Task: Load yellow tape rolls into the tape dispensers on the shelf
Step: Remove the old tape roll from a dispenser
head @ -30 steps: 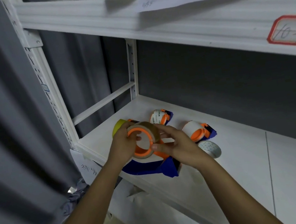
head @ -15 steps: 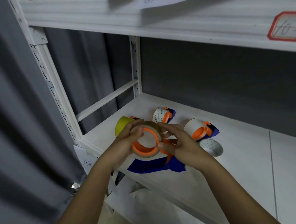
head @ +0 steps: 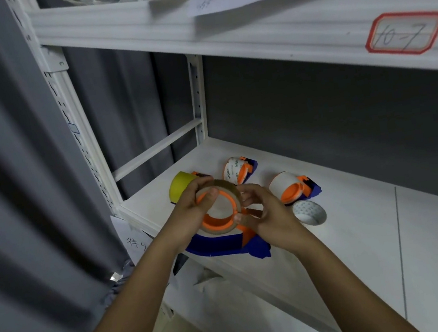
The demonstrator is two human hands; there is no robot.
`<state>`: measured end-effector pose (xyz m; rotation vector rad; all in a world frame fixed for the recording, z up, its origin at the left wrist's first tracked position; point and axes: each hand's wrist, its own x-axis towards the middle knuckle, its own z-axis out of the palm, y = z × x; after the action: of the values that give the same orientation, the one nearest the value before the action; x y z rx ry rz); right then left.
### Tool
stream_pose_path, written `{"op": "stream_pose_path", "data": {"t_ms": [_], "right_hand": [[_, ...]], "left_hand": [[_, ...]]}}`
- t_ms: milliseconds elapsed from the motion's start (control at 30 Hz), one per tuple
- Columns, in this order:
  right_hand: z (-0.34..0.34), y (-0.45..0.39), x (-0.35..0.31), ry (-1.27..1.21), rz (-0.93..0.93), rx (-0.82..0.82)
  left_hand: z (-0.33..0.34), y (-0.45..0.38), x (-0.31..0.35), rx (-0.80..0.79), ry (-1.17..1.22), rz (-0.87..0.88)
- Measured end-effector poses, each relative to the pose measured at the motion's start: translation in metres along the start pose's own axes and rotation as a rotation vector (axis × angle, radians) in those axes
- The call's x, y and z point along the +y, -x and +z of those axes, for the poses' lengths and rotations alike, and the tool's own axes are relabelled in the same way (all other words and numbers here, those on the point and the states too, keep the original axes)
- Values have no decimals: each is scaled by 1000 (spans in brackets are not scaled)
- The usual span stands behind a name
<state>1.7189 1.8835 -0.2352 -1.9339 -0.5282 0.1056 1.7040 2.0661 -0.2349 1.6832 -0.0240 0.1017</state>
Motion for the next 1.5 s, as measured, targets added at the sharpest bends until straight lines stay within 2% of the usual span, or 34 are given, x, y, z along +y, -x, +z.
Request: {"op": "stream_pose_path", "data": {"t_ms": [733, 1167, 1367, 1500], "right_hand": [[18, -9, 14, 116, 17, 38], [12, -9, 4, 92, -2, 1], [15, -7, 1, 82, -33, 45], [15, -7, -1, 184, -32, 47]], "left_hand": [[18, 7, -10, 218, -286, 132], [15, 5, -12, 301, -229, 144], [16, 4, -10, 329, -301, 138], [17, 5, -12, 339, -343, 145]]}}
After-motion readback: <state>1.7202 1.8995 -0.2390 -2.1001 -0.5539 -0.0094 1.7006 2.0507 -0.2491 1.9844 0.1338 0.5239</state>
